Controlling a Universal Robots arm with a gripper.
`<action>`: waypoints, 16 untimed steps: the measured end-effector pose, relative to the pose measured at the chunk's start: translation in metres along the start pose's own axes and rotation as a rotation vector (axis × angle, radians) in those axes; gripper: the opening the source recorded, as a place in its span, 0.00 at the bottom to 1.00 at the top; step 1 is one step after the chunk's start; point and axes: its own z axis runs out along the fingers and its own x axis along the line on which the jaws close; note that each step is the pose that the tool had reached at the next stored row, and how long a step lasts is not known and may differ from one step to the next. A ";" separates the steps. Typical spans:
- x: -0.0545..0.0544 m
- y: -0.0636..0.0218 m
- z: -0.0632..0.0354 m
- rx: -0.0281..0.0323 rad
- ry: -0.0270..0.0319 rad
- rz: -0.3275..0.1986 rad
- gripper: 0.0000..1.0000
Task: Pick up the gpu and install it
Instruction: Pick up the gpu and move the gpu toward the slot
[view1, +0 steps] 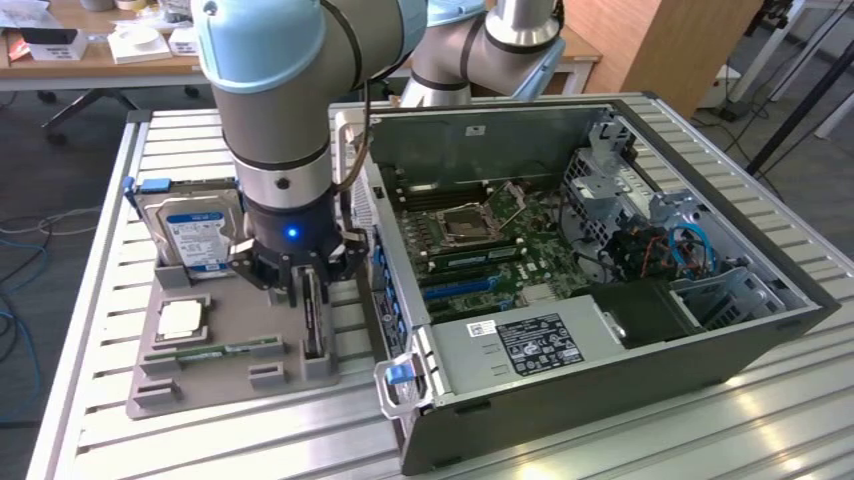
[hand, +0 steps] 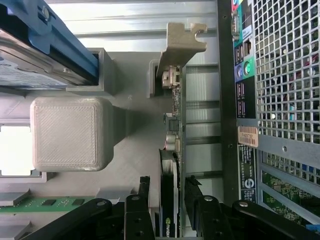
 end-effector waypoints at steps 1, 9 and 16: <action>0.000 0.0000 0.0006 0.0000 0.0000 0.000 0.41; 0.000 0.0000 0.0012 -0.0001 -0.0001 0.000 0.41; 0.000 0.0000 0.0012 0.0000 0.0000 0.000 0.33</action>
